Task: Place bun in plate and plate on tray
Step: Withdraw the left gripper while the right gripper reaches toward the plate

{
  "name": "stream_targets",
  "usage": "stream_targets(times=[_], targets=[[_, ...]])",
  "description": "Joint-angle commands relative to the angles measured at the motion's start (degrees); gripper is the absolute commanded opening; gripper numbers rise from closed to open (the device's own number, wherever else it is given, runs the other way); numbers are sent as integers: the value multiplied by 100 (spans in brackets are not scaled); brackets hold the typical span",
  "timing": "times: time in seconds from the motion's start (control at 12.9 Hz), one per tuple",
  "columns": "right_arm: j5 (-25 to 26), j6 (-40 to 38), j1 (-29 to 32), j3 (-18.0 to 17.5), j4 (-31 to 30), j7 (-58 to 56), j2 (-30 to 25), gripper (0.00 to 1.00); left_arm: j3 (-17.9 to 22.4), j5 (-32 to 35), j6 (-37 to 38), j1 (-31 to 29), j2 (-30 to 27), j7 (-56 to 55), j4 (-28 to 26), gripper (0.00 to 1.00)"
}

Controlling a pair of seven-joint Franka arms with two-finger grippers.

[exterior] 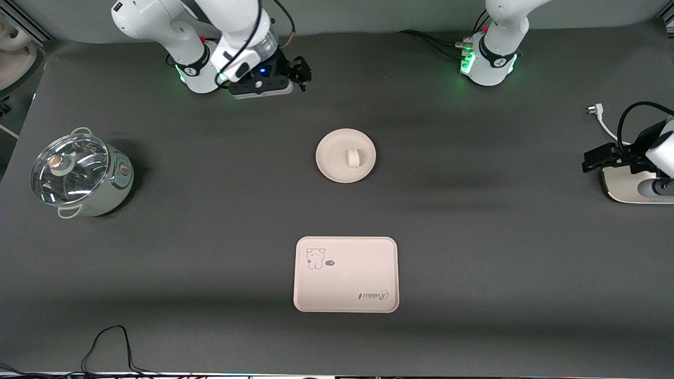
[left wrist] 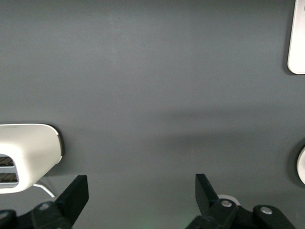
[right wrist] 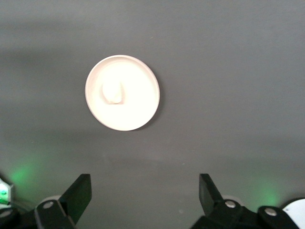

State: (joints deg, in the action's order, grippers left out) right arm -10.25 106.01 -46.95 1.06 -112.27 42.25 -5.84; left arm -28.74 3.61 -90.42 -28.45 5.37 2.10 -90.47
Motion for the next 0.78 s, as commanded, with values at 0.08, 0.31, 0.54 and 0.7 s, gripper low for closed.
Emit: stream_targets(times=[0.08, 0.31, 0.54, 0.7], targets=[[-179, 375, 2, -273, 127, 46, 276, 100, 158, -97, -282, -38, -440, 168, -515, 100], [-179, 1225, 2, -299, -398, 20, 461, 100, 149, -194, -230, -29, -502, -479, -559, 100], [-179, 2779, -33, -308, -1505, 11, 479, 100, 149, -168, -413, -29, -397, -703, -551, 100], [-179, 3695, -60, -334, -1903, 11, 846, 100, 149, -106, -572, -38, -396, -510, -551, 100]])
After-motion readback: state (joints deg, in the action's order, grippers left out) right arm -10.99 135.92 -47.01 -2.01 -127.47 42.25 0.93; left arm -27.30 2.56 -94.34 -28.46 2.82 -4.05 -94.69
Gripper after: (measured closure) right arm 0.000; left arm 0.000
